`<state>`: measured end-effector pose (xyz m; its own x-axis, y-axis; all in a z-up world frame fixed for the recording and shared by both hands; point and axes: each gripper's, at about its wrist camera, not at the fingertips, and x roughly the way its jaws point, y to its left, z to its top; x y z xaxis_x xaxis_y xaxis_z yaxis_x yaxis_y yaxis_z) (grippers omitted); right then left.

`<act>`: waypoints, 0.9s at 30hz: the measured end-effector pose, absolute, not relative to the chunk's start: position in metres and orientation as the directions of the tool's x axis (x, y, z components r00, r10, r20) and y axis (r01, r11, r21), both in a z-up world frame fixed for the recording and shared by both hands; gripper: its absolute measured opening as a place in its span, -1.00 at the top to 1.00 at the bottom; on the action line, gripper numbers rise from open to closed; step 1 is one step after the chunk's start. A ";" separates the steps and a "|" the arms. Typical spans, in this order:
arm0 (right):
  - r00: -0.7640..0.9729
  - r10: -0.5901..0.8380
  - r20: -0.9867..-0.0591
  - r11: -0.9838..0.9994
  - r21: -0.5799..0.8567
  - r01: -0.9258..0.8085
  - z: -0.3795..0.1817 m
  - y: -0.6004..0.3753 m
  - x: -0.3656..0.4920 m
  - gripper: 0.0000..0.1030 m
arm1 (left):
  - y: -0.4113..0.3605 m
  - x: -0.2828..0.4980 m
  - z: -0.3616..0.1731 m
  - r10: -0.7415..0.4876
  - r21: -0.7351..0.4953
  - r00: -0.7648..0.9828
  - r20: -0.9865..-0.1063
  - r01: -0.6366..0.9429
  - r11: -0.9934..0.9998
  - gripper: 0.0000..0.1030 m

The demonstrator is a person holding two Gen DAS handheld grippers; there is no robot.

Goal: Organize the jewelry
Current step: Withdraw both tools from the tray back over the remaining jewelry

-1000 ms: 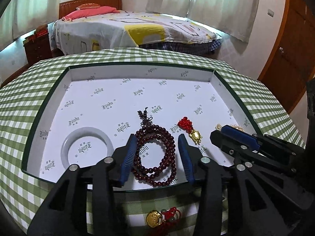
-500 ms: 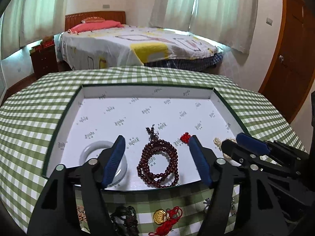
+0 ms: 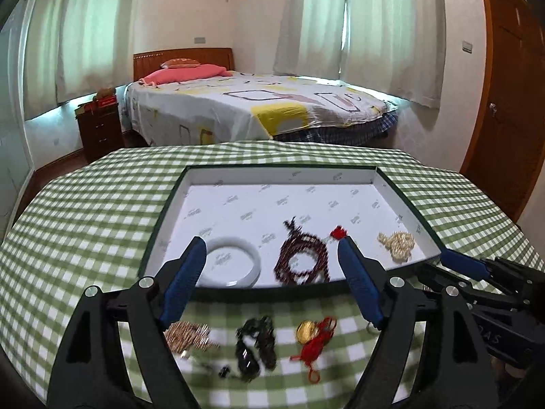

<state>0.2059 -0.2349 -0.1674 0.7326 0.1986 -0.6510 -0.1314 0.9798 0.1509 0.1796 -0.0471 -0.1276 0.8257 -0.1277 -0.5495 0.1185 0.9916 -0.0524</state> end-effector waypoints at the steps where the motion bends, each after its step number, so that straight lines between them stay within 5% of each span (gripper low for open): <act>1: 0.728 0.197 -0.656 0.980 0.149 -0.131 -0.170 -0.234 0.202 0.16 | -0.044 0.177 -0.128 -0.124 -0.054 0.824 -0.552 0.114 0.992 -0.51; 27: 0.643 0.172 -0.746 0.983 0.089 -0.160 -0.207 -0.212 0.202 0.44 | 0.006 0.143 -0.159 -0.026 -0.049 0.783 -0.621 -0.005 0.999 -0.51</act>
<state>0.2024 -0.2122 -0.2066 0.6429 0.1719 -0.7464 -0.1600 0.9831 0.0886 0.1433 0.0055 -0.1594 0.7832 -0.0261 -0.6212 -0.0054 0.9988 -0.0488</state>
